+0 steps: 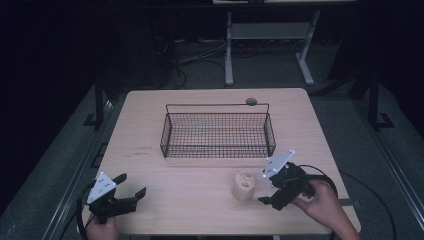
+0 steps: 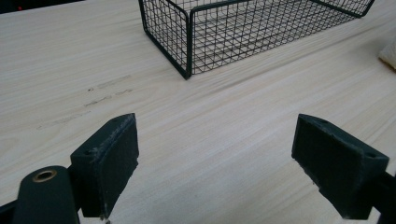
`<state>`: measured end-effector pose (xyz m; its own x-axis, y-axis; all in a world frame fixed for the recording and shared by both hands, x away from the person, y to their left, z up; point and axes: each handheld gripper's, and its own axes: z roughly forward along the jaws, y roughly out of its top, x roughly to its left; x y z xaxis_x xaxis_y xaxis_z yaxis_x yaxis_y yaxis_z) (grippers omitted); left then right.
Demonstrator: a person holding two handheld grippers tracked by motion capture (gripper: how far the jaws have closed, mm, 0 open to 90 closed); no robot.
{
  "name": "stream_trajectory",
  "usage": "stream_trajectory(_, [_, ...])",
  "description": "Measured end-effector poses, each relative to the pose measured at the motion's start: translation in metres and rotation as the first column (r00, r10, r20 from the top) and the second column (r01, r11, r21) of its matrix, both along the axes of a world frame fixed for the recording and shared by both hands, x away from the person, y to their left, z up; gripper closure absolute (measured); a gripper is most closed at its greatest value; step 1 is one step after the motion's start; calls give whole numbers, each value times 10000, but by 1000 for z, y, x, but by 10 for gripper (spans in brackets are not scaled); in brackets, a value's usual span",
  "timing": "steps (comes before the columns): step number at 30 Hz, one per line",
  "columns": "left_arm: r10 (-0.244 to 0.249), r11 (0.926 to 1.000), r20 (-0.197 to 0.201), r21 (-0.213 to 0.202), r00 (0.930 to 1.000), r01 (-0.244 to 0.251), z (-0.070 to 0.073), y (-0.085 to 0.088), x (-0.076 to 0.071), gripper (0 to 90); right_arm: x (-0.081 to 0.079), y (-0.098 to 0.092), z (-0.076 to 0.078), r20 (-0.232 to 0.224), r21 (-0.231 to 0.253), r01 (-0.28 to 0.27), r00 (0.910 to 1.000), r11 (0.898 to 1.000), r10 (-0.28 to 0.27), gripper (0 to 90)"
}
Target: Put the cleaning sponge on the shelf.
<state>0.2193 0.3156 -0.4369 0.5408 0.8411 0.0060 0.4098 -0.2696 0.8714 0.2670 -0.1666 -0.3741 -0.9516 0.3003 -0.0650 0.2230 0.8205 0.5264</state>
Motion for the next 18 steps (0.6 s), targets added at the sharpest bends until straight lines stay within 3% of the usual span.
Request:
stream_trajectory(8, [4, 10000, 29, 0, 10000, -4, 0, 0, 0, 139, 5, 21, 6, 59, -233, -633, 9980, 9977, 634, 151])
stream_trajectory(18, [14, 10000, 27, -14, 10000, -14, 1, 0, -1, 139, 14, 41, 8, -12, -701, -958, 9954, 9929, 959, 151])
